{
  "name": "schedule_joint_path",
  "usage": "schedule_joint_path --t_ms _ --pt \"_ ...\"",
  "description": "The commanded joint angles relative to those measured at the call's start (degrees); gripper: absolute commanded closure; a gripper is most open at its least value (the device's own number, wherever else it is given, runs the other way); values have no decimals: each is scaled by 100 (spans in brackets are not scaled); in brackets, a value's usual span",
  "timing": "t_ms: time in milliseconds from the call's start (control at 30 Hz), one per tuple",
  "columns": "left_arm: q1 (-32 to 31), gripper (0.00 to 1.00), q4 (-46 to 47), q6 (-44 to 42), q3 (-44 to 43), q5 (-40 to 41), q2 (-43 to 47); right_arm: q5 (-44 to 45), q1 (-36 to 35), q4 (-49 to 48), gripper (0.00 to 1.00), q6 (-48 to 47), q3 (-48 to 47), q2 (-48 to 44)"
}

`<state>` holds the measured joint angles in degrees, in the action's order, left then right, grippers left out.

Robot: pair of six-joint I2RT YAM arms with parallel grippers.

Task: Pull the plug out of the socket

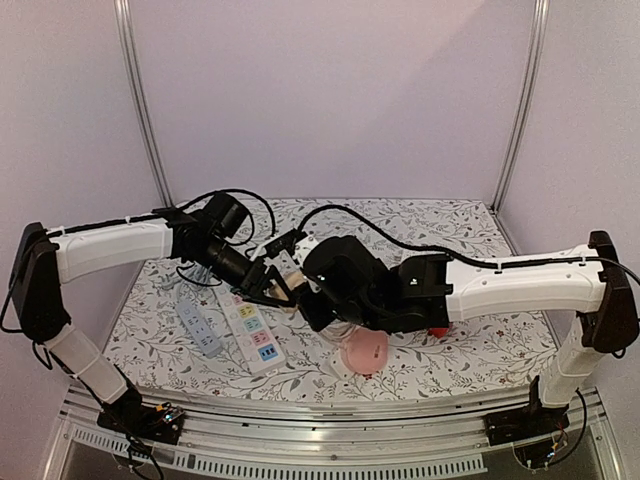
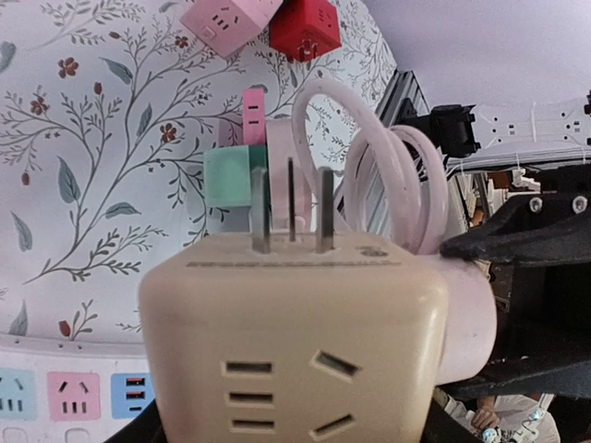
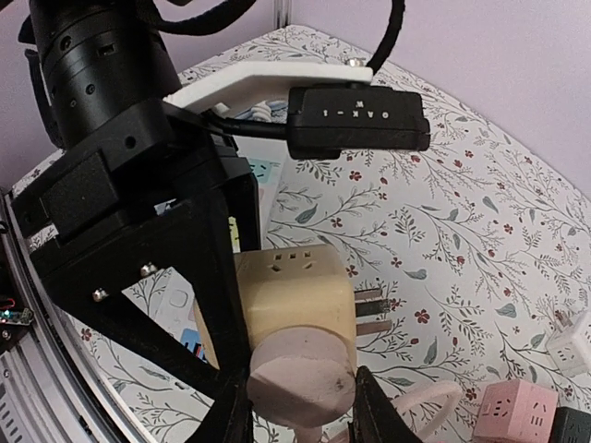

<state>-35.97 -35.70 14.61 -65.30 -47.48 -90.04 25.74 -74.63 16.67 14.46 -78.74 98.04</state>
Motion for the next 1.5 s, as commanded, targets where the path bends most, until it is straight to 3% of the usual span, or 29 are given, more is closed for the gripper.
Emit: schedule_joint_path --t_ms 0,67,167,200,267,333,500,767,1033,1333,1400,1467 --pt "382 100 362 228 -227 142 -137 481 -624 592 100 -429 -608 434" --pt "408 100 270 177 -245 367 -120 579 -624 608 100 -390 -590 465" --pt "404 100 389 143 -194 83 -44 617 -518 597 97 -214 -451 353" --pt "406 100 496 210 -167 -74 -13 501 -448 552 88 -124 -369 303" --pt "406 100 627 245 -150 -265 11 311 -345 359 59 -15 -127 121" --pt "434 100 646 275 -138 -258 29 139 -261 184 40 72 177 -174" --pt "577 100 775 488 -80 -240 -25 -148 -69 -142 26 401 795 -761" --pt "553 100 915 534 -27 -572 45 -677 269 -538 25 999 1303 -799" --pt "327 100 829 387 -61 -656 55 -527 443 -592 33 564 940 -411" --pt "141 100 769 250 -105 -840 57 -118 511 -561 34 217 612 93" --pt "113 100 739 221 -114 -878 32 -69 504 -560 43 144 506 233" --pt "100 100 679 166 -135 -858 7 16 503 -628 59 121 456 305"
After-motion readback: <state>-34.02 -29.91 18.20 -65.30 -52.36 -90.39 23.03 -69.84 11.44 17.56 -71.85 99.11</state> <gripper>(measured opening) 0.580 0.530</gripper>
